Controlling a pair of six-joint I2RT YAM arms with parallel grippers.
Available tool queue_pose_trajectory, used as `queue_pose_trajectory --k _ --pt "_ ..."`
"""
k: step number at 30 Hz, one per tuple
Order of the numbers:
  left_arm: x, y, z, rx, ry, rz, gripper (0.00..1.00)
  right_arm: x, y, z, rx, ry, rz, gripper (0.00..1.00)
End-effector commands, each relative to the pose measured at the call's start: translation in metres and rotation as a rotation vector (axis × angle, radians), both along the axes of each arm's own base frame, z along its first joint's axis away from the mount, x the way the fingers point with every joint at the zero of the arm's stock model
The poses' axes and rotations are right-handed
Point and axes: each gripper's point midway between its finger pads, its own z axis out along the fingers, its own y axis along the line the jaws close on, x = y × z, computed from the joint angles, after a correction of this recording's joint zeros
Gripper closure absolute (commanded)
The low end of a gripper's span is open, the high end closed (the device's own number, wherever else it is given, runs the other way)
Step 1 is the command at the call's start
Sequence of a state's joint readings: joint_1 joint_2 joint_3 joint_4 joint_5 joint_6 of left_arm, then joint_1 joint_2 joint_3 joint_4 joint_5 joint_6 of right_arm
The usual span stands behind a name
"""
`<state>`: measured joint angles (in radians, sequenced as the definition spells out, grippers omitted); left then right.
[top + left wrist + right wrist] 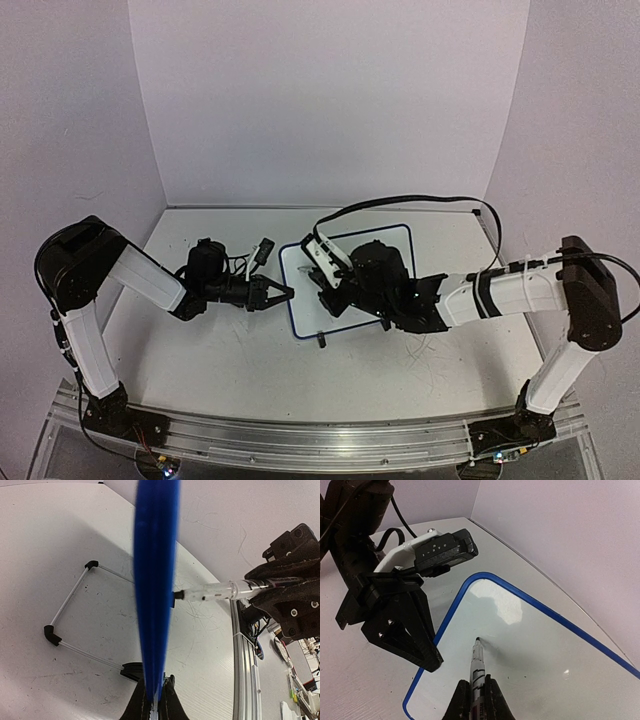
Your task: Write a sentence on the whiteboard
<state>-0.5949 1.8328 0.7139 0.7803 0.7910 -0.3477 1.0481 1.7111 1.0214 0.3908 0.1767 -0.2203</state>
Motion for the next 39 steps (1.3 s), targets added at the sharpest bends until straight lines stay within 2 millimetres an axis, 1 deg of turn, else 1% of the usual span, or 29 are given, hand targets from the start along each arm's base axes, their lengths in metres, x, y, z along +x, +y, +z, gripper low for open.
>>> queue_pose_trajectory --k 1,17,39 --pt "0.008 0.006 -0.017 0.073 0.035 0.055 1.00 0.010 0.007 0.020 0.045 -0.043 -0.030 1.00" --pt "0.007 0.006 -0.017 0.074 0.033 0.056 1.00 0.012 0.006 0.006 0.019 -0.019 -0.047 1.00" --pt "0.008 0.006 -0.015 0.073 0.029 0.059 1.00 0.008 0.001 -0.002 0.004 0.006 -0.046 1.00"
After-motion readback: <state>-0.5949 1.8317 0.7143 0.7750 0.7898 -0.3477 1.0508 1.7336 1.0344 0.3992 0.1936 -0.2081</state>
